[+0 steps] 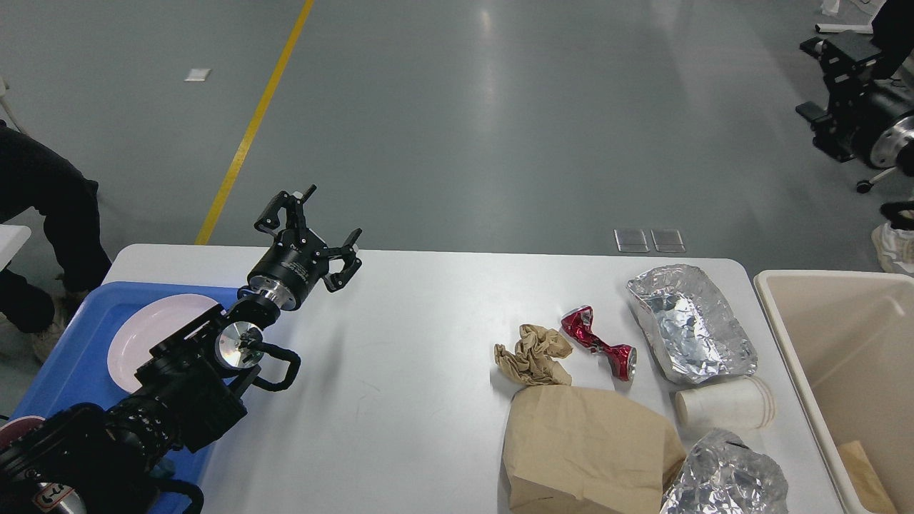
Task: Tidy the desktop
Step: 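Swing the right arm back down toward the foil package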
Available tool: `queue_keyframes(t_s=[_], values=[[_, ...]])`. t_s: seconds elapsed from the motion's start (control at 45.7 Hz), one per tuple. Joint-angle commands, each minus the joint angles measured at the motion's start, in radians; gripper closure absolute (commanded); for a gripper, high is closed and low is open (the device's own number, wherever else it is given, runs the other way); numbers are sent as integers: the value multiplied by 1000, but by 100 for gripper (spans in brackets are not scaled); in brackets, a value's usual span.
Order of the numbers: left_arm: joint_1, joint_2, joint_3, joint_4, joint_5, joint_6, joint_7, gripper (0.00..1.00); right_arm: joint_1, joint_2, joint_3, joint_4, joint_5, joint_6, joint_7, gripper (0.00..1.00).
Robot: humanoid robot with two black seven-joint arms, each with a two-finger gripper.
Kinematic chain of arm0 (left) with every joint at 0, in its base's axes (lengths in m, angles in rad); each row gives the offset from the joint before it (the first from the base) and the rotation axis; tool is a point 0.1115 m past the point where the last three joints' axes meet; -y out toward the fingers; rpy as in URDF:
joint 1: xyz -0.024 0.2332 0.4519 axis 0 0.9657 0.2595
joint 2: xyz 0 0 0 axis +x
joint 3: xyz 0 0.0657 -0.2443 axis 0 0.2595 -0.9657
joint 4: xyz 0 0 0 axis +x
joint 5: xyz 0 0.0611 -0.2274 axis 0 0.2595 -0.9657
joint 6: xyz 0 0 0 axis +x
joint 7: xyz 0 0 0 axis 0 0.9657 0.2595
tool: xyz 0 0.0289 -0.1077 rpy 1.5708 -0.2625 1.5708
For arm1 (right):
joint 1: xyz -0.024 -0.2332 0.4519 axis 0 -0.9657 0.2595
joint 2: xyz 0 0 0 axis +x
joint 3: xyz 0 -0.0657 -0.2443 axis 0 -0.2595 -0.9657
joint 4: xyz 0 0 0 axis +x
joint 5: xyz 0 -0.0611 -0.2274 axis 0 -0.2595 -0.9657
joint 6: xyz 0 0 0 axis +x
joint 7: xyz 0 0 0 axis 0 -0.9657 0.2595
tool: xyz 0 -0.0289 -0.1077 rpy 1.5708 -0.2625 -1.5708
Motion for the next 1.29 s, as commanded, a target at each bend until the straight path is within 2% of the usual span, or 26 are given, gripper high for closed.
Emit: queue_keyframes(t_s=[0.0,0.263,0.481,0.7,1.007,1.269], values=[[0,0,0,0,0,0,1,3,90,-23,-178,0,1,0,0,0],[0,0,0,0,0,0,-1,3,282,-24,-592,1,-4,6,0,0],[0,0,0,0,0,0,-1,3,387,-18,-772,9,-11,43,1,0],[0,0,0,0,0,0,-1,3,509,26,-1002,95,-56,61,1,0],[0,0,0,0,0,0,-1,3,636,118,-1272,173,-143,330,3,0],[0,0,0,0,0,0,-1,3,662,190,-1350,317,-237,359,1,0]])
